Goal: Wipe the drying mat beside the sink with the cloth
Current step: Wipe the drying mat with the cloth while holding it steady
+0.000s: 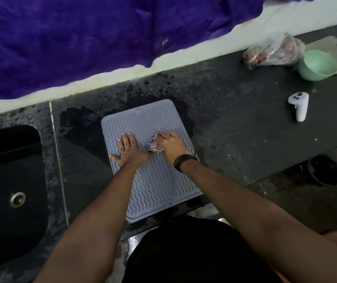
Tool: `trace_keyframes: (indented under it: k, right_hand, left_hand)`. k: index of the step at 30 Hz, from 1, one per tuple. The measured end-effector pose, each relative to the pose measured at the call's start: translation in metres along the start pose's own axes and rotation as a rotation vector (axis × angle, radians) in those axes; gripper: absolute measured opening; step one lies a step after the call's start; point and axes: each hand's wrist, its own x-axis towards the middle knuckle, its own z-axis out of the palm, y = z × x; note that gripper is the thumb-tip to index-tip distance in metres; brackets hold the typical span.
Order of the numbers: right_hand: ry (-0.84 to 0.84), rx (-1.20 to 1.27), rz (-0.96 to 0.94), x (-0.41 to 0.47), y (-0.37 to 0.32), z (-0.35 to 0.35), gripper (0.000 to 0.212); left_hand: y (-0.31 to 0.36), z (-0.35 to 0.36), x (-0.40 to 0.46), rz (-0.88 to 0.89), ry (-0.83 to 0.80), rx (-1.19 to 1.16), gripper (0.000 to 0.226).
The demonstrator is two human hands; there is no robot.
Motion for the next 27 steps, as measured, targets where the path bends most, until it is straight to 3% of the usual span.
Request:
trace_keyframes:
  k: [5, 11, 15, 18, 21, 27]
  right_hand:
    - [0.091, 0.074, -0.063, -0.059, 0.009, 0.013, 0.049]
    - [0.012, 0.056, -0.066, -0.126, 0.015, 0.008, 0.053]
    - [0.027, 0.065, 0.015, -0.104, 0.019, -0.008, 0.048]
    - [0.102, 0.083, 0.080, -0.069, 0.023, -0.014, 0.057]
    - [0.074, 0.046, 0.127, -0.049, 0.023, -0.013, 0.056]
    - [0.046, 0.018, 0.104, -0.097, 0.031, 0.006, 0.048]
  left_hand:
    - [-0.002, 0.000, 0.002, 0.009, -0.017, -0.006, 0.119]
    - [-0.004, -0.001, -0.001, 0.027, -0.029, -0.012, 0.119]
    - [-0.005, 0.000, 0.000, 0.046, -0.021, -0.010, 0.119]
    - [-0.005, 0.001, 0.000, 0.051, -0.006, 0.001, 0.119]
    - [-0.004, 0.000, 0.000, 0.035, -0.005, 0.018, 0.119]
    - [-0.002, -0.001, 0.001, 0.024, -0.012, 0.015, 0.118]
